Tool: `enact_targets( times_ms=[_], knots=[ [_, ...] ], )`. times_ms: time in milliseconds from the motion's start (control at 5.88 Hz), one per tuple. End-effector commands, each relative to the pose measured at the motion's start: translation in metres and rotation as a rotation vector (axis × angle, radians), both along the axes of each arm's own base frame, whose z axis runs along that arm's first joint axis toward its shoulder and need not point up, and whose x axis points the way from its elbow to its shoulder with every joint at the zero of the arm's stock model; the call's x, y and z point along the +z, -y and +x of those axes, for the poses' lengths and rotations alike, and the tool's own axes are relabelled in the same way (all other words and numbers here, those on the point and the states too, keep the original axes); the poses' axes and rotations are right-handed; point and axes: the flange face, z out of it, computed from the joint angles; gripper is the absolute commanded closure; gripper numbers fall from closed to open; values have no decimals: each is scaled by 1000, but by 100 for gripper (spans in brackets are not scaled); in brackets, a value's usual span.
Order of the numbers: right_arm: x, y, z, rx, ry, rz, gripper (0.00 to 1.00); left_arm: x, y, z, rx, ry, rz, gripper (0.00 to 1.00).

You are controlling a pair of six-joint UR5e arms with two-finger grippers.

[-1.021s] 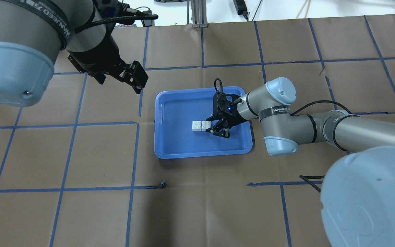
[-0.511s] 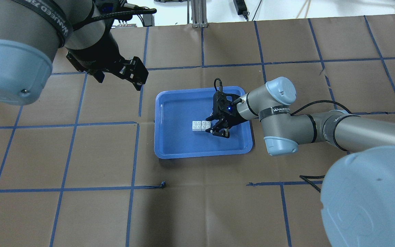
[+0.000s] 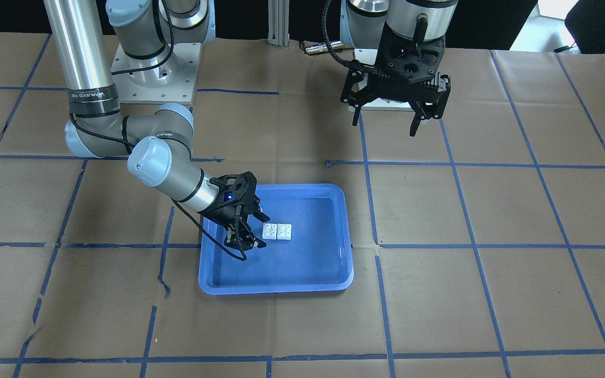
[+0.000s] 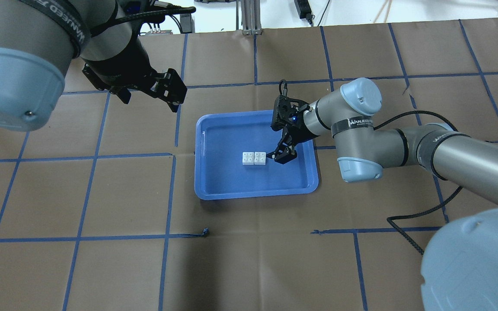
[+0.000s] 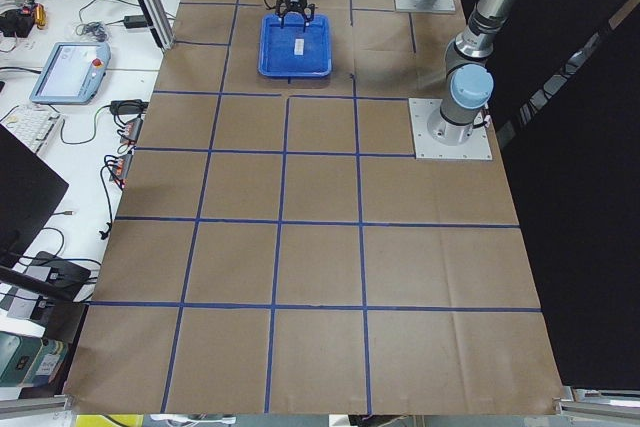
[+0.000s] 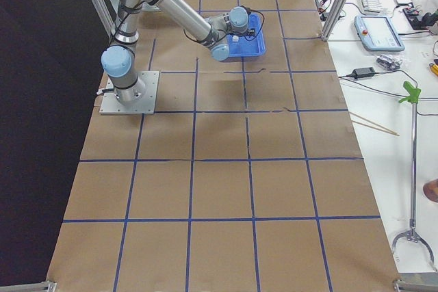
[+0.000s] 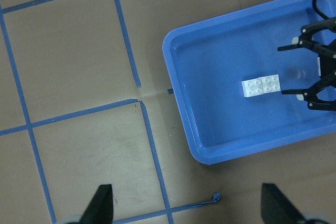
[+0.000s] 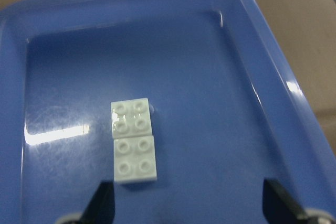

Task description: Assemble white blocks and place on blue tray

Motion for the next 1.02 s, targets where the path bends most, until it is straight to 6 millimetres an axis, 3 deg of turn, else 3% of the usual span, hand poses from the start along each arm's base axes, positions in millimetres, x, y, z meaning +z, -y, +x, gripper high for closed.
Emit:
enact_targets(
  times_ms=[0, 170, 511, 681, 851],
  knots=[
    [103, 8, -32, -191, -215, 158, 0, 1, 0, 0, 7, -1, 0, 1],
    [150, 12, -45, -404, -304, 192, 0, 7, 0, 2, 67, -8, -5, 1],
    [215, 3, -60, -845, -348, 380, 0, 7, 6, 19, 96, -5, -4, 1],
    [242, -10, -67, -1104, -386, 485, 0, 8, 6, 19, 94, -4, -5, 1],
    [259, -15, -75, -1252, -436, 518, 0, 7, 6, 19, 94, -3, -4, 1]
  ],
)
